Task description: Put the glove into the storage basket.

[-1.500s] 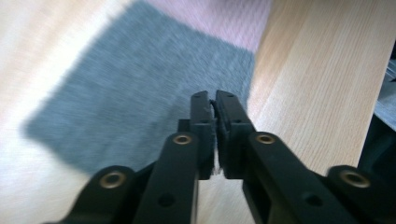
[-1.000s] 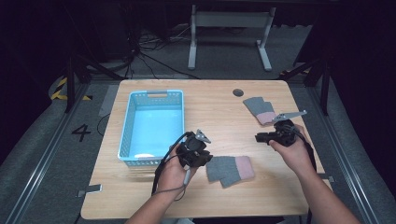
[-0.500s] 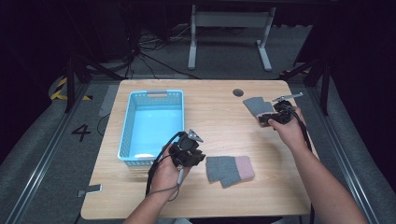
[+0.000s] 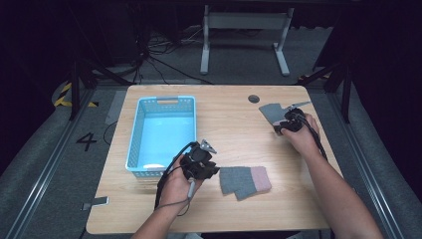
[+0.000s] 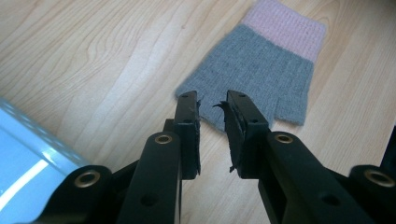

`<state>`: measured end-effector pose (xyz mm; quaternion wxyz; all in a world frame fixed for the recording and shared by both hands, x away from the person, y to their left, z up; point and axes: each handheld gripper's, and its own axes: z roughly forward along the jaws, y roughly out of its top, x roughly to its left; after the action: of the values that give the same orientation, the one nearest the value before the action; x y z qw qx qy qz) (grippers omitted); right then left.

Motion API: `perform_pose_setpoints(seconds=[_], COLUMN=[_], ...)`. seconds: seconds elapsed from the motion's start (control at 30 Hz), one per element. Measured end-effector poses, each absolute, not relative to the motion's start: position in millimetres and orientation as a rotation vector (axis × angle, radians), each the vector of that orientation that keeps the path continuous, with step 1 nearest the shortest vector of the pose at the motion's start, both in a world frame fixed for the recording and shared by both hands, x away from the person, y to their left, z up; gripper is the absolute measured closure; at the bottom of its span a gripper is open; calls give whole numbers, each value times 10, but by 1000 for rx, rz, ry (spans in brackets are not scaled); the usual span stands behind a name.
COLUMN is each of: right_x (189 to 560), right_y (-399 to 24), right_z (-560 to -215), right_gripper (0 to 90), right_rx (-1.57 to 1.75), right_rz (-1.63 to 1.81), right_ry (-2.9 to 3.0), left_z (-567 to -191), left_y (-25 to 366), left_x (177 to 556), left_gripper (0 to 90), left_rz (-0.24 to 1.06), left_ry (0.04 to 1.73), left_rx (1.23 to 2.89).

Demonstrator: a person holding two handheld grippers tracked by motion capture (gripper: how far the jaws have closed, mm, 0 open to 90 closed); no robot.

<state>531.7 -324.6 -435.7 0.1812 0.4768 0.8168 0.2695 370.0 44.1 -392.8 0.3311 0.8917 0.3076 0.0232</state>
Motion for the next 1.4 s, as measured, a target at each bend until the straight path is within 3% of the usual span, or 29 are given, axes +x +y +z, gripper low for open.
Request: perform_pose_setpoints(seconds=[0.13,0.2,0.3,0.67,0.8,1.07,1.4], right_x=[5311,5313,5311,4958,4600,4066,3760], right_y=[-3190,-3203,-3227,-3273,-3248,-3059,-2816], right_z=[-4363,-4356,-4338,-3912,-3724,-3676,-3764], right_gripper=[689,790,823,837,837,837,836], right_rx=[1281,1301,1323,1318,1328,1285,1186], right_rz=[680,687,710,950,1106,1322,1410], right_ry=[2316,2309,2305,2262,2300,2425,2526], left_z=[-3949,-3947,-3938,-3923,-3913,-3909,-3894], left_y=[429,428,428,400,350,289,251], left_x=[3701,3698,3694,3708,3696,3694,3691], left_gripper=[751,751,752,752,752,752,752], left_rz=[51,50,50,43,43,41,39], left_ry=[801,802,804,790,773,762,744], left_rx=[2338,2336,2332,2329,2335,2341,2339])
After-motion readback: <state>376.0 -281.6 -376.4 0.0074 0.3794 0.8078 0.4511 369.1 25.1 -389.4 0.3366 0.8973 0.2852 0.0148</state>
